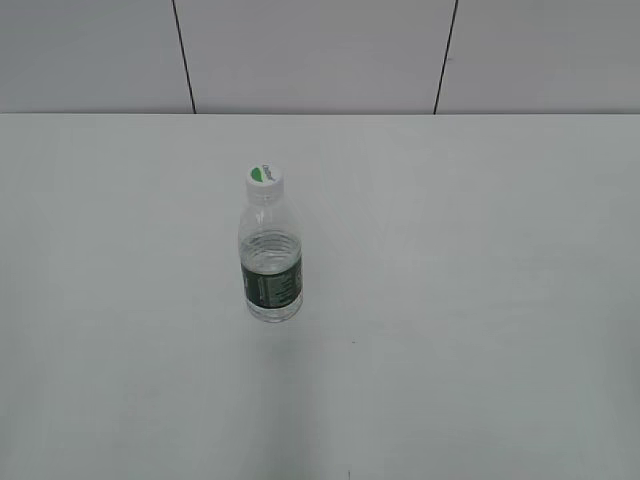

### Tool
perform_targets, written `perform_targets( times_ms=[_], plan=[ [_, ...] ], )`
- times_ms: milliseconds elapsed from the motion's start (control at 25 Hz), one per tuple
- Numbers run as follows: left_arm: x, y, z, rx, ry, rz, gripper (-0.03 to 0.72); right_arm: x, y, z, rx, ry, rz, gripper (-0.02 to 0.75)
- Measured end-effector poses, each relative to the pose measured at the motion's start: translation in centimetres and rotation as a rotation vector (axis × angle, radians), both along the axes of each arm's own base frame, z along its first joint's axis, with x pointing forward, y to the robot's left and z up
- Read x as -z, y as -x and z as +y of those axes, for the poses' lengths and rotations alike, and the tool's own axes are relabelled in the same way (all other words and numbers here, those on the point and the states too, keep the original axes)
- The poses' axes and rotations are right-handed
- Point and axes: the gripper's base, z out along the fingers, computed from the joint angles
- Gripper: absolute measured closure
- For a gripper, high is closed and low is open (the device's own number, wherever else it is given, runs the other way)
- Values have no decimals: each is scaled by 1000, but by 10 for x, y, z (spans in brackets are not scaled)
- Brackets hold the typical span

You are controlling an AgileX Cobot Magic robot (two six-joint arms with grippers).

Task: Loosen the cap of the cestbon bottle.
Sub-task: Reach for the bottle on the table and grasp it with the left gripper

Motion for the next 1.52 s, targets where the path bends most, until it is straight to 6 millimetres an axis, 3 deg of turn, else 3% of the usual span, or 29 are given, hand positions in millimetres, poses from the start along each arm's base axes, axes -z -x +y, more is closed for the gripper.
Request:
perform_targets(
  times_ms=[1520],
  plan=[
    [0, 0, 0, 0, 0, 0, 420, 0, 0, 0, 0, 0, 0, 154]
  ],
)
